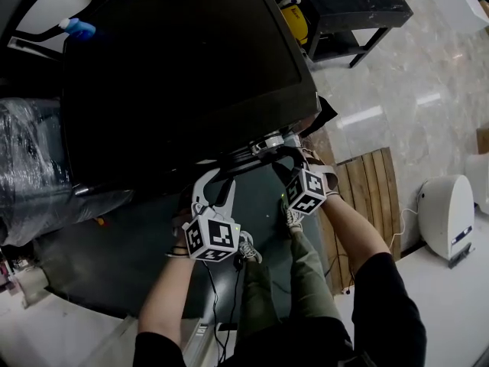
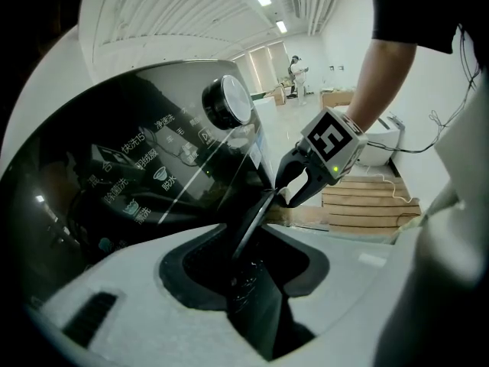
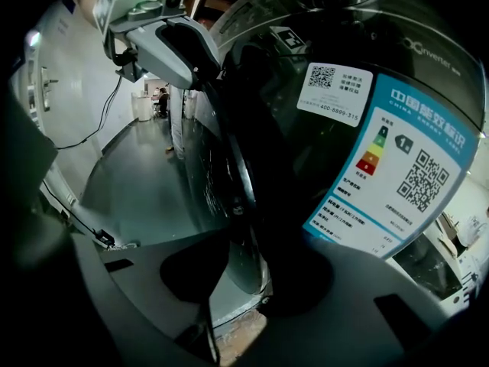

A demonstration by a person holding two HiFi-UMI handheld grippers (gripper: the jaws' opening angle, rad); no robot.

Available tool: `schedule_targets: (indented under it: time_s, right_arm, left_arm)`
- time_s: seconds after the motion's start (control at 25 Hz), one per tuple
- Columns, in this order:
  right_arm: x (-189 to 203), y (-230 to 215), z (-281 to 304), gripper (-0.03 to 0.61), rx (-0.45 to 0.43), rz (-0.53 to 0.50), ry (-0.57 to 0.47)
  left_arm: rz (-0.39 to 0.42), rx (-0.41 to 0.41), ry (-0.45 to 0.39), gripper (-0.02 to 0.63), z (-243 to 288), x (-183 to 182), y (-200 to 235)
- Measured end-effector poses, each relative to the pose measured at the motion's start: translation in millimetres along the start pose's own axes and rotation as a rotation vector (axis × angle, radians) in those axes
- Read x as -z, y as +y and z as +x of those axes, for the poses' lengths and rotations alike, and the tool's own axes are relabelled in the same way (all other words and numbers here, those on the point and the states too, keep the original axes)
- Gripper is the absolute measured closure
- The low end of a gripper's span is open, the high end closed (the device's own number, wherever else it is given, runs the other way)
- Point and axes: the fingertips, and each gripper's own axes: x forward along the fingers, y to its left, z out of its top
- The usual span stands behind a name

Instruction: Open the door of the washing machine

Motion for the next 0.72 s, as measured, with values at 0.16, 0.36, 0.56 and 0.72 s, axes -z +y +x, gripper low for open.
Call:
schedule_targets:
  time_s: [0.16,0.36,0.56,0.72]
  right_arm:
    - [1,0,0,0.426,0.017,0.012,0.001]
    - [13,18,-6,0.428,-0.014,-0.004,-0.006]
    - [33,101,-36,0.457,-0.081,0.070,-0.053]
    - [37,123,-42,0.448,-0.014,0.145,-0.028]
  left_arm:
    - [-0.019,0.006,-0.002,0.479,-1,0,0]
    - [-0.024,0.073,0.008,0.480,-7,3,-14]
    - [0.104,0.148,-0.039,0.459,-43,22,-68]
    - [0.121,0.151,-0.043,0.451,-52,30,-81]
